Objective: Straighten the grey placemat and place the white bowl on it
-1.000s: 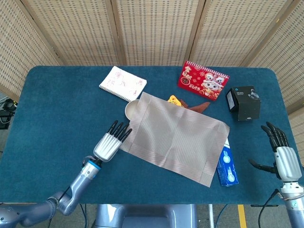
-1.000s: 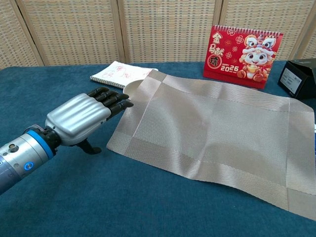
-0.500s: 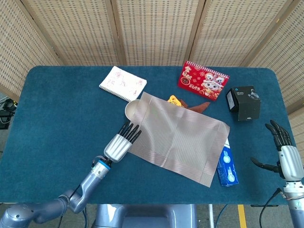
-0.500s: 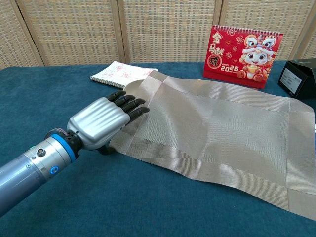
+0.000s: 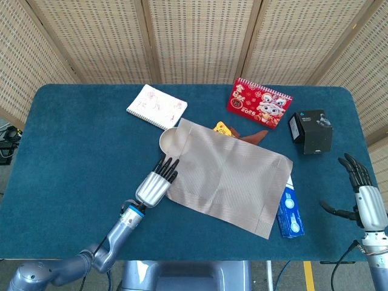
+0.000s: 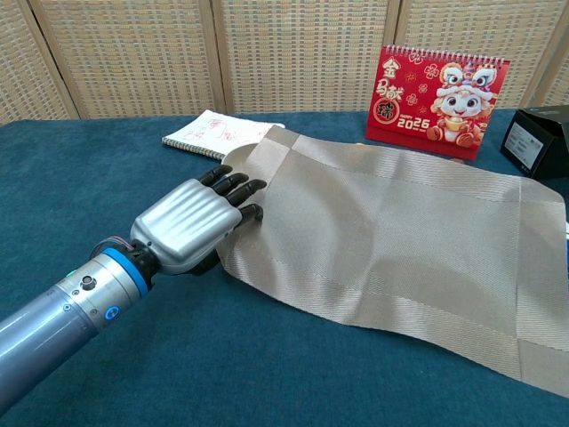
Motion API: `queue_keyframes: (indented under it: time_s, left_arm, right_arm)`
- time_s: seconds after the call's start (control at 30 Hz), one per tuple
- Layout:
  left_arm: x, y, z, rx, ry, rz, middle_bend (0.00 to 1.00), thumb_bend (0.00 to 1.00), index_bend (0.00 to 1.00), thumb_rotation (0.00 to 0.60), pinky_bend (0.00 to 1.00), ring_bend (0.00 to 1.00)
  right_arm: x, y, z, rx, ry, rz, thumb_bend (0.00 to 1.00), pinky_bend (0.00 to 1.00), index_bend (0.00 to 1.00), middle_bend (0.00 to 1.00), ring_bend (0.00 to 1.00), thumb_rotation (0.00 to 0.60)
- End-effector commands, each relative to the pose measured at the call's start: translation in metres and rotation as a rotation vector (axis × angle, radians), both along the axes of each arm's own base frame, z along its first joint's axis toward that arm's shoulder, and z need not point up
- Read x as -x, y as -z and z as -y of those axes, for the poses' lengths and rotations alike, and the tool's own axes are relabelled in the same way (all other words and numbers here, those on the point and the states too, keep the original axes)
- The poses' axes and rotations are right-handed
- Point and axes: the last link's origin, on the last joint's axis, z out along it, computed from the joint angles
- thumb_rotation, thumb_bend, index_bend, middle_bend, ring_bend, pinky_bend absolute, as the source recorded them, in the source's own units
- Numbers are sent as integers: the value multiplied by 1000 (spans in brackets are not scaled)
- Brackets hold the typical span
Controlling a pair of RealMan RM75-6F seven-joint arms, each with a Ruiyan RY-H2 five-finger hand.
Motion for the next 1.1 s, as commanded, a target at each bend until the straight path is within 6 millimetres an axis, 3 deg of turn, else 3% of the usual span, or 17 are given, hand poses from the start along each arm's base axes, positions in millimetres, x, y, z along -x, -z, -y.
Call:
queue_keyframes:
  time_s: [0.03, 0.13, 0.23, 0.57, 1.1]
  left_arm:
    - [0, 0, 1, -4, 2, 15, 0, 438, 504, 600, 0, 0]
    - [-1, -3, 2, -14, 18, 42, 0, 446, 632, 600, 0, 0]
    - [-1, -6, 3, -25, 30, 63, 0, 453, 675, 600, 0, 0]
    - [8, -27, 11, -55, 25, 72, 0, 454, 709, 600, 0, 0]
    - [41, -67, 58, -12, -92, 58, 0, 465, 769, 600, 0, 0]
  right_arm:
    - [0, 1, 0, -4, 0, 1, 162, 0, 113, 0, 0, 600]
    - [-1, 2, 0, -9, -1, 3, 161, 0, 114, 0, 0, 600]
    - [-1, 2, 0, -12, -3, 4, 161, 0, 113, 0, 0, 600]
    - [-3, 4, -1, -22, -10, -4, 161, 0, 114, 0, 0, 600]
    - [-5, 9, -2, -26, -8, -33, 160, 0, 113, 0, 0, 600]
